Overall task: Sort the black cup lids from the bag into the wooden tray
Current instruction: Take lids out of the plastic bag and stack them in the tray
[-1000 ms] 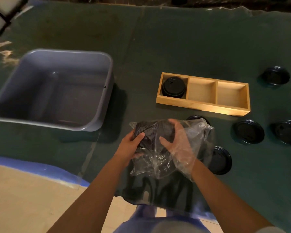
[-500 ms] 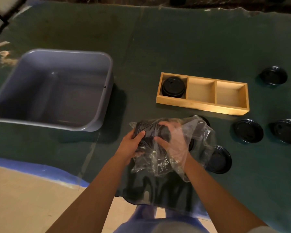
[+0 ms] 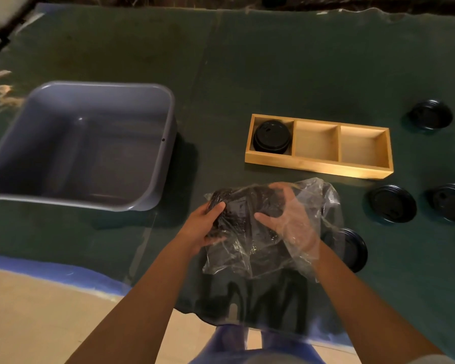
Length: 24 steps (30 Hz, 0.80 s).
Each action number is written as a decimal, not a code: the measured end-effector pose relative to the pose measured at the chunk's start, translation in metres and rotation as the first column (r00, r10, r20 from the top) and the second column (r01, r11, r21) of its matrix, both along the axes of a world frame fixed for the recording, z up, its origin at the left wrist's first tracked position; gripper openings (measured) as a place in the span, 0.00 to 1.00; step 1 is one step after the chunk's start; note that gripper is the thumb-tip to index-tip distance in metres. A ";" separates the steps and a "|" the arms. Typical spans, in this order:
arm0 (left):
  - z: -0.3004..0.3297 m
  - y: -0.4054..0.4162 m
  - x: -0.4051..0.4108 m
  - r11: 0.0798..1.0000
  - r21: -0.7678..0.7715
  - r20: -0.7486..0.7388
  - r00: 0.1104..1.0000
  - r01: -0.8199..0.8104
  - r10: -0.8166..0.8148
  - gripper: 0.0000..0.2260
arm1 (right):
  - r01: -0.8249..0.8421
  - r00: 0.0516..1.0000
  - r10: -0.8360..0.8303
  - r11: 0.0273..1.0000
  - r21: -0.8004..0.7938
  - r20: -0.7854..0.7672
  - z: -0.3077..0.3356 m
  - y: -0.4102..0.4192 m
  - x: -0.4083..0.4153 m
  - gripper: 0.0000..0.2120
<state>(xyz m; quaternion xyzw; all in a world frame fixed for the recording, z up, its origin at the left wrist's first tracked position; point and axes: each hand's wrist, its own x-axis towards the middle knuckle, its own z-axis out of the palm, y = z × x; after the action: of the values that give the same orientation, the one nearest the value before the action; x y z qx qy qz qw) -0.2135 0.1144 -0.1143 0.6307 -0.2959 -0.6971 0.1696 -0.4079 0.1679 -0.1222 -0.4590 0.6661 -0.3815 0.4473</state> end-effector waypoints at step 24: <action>0.002 0.004 -0.001 1.000 -0.024 0.009 1.000 0.014 -0.014 0.13 | 0.329 0.886 -0.206 0.911 0.249 -0.414 0.003 0.037 -0.001 0.34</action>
<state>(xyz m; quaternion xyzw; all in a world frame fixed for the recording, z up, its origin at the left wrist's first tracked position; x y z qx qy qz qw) -0.2146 0.1186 -0.1120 0.6296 -0.3095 -0.6919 0.1708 -0.4092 0.2054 -0.1189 -0.3498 0.8490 -0.2340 0.3194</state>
